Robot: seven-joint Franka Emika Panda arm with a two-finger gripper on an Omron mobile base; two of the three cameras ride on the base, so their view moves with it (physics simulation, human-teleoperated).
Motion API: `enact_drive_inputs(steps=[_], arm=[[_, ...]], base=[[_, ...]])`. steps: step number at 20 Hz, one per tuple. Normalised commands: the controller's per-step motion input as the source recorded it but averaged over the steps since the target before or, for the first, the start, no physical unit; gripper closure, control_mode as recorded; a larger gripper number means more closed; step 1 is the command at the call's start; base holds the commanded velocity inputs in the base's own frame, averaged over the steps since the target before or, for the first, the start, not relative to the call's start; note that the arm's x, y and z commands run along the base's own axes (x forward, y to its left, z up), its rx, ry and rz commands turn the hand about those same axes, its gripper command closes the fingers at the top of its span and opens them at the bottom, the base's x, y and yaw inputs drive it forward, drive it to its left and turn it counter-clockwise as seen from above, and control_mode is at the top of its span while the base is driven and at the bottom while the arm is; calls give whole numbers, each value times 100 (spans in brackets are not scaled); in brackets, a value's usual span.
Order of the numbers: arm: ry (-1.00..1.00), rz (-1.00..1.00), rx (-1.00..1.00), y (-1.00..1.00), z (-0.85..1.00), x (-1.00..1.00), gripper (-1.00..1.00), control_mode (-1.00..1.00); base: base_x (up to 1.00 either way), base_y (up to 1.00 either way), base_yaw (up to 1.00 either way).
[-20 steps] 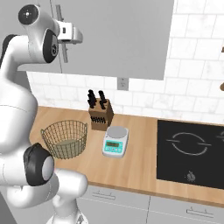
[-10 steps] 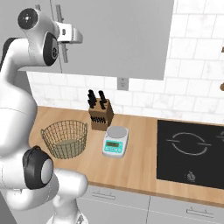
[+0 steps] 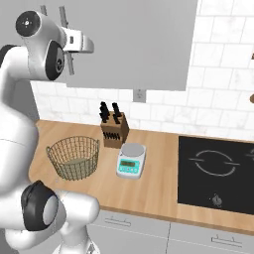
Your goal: Open the cabinet, pick up the bread from the cabinet and place it in the basket. Then move the basket to the dining counter.
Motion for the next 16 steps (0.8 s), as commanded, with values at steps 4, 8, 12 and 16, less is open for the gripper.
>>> enact_drive_inputs(steps=[4,8,12,16], arm=[[-3,19,12,-100,4,-100,100,-100],[0,18,4,-99,1,-100,100,-100],[0,6,7,-100,0,-100,100,-100],[0,5,4,-100,0,-100,100,-100]], base=[[0,0,0],[0,0,0],[0,0,0],[0,0,0]])
